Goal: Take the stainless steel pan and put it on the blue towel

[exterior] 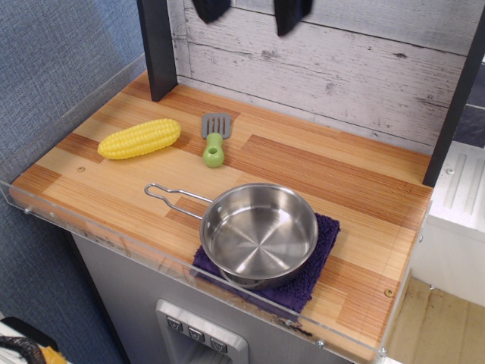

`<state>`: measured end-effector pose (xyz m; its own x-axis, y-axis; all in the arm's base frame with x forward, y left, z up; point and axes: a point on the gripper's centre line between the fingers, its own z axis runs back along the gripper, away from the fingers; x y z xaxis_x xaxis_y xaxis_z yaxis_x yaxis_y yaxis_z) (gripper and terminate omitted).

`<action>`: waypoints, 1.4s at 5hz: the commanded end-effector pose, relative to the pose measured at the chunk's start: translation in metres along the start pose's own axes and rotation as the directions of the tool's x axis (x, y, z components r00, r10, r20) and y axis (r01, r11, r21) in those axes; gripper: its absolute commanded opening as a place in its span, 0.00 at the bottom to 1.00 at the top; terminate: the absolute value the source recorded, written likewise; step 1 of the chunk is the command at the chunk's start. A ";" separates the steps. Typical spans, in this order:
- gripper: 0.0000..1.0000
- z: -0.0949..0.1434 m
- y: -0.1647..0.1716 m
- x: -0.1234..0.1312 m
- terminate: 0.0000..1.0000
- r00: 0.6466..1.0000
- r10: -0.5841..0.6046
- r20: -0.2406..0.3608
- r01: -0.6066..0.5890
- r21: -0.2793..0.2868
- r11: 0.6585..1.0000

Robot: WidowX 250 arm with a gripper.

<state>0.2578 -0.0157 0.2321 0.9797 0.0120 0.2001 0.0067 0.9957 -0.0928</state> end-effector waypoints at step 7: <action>1.00 -0.029 0.015 -0.011 1.00 0.999 0.004 -0.052 -0.003 0.021 1.000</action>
